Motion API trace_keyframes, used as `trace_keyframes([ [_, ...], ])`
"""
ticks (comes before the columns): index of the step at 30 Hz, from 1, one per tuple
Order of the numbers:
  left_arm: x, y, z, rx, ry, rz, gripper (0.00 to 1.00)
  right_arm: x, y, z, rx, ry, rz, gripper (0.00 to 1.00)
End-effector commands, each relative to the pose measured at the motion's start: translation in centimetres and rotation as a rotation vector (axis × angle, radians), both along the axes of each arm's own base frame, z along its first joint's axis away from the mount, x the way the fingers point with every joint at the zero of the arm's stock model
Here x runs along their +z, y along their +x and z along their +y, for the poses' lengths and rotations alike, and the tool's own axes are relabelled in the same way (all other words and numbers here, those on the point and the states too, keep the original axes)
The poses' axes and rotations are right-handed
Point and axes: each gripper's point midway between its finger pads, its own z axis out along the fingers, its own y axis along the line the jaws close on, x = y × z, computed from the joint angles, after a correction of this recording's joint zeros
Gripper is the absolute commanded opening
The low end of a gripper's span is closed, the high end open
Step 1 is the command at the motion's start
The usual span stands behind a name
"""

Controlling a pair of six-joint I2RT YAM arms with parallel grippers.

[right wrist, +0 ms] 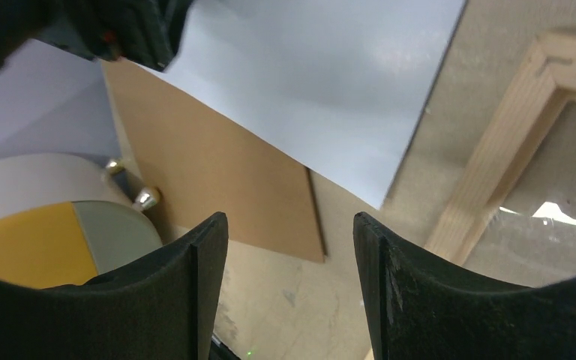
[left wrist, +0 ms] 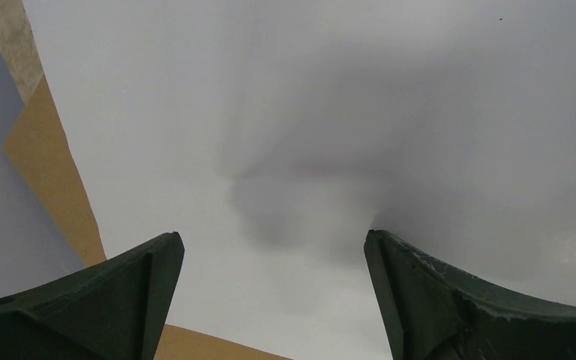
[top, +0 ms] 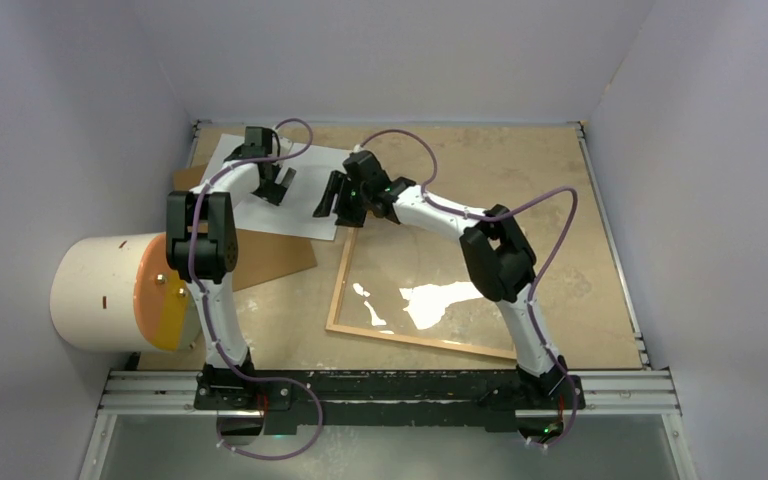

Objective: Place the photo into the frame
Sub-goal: Adjust the photo frame item on the photo frame.

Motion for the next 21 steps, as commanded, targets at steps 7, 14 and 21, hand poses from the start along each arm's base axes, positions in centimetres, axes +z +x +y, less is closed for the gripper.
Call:
trace_keyframes([
  [7, -3.7, -2.8, -0.1, -0.021, -0.018, 0.126, 1.00, -3.5, -3.1, -0.1, -0.045, -0.070, 0.122, 0.64],
  [14, -3.7, -2.9, -0.4, -0.031, -0.033, 0.128, 1.00, -6.7, -3.5, -0.1, -0.087, -0.182, 0.145, 0.65],
  [21, -4.0, -3.1, -0.7, -0.041, -0.044, 0.134, 1.00, -8.4, -3.0, -1.0, -0.163, -0.237, 0.146, 0.65],
])
